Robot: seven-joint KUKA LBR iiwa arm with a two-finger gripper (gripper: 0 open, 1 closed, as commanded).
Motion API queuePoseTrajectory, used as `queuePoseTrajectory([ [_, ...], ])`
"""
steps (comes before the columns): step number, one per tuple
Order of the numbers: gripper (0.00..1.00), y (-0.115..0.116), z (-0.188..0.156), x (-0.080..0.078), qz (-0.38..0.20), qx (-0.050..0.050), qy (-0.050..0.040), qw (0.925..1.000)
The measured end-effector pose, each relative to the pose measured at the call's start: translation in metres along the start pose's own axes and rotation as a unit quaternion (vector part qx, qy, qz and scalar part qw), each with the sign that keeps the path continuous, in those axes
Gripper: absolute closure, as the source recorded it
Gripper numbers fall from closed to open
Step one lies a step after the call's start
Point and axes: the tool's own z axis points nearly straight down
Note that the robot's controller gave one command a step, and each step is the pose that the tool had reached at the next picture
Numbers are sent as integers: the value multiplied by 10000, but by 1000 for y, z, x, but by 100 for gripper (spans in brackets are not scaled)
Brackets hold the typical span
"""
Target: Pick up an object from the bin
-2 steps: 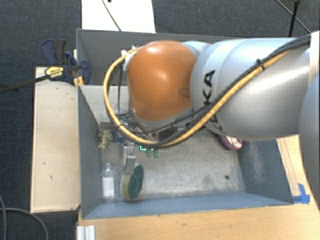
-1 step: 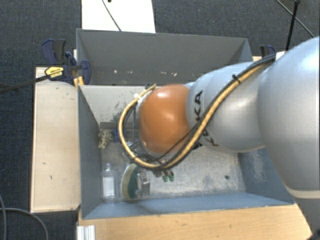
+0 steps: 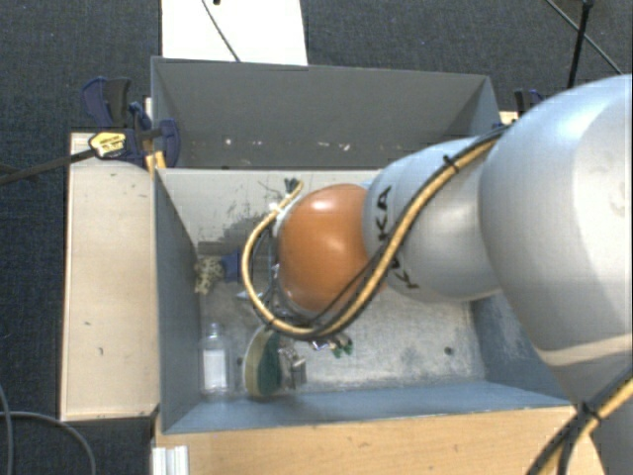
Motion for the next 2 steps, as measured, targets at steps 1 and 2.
queuePoseTrajectory([
  [1,100,2,-5,-4,15,-10,-73,10000],
  [2,100,-1,-164,-4,-1633,6,26,9866],
])
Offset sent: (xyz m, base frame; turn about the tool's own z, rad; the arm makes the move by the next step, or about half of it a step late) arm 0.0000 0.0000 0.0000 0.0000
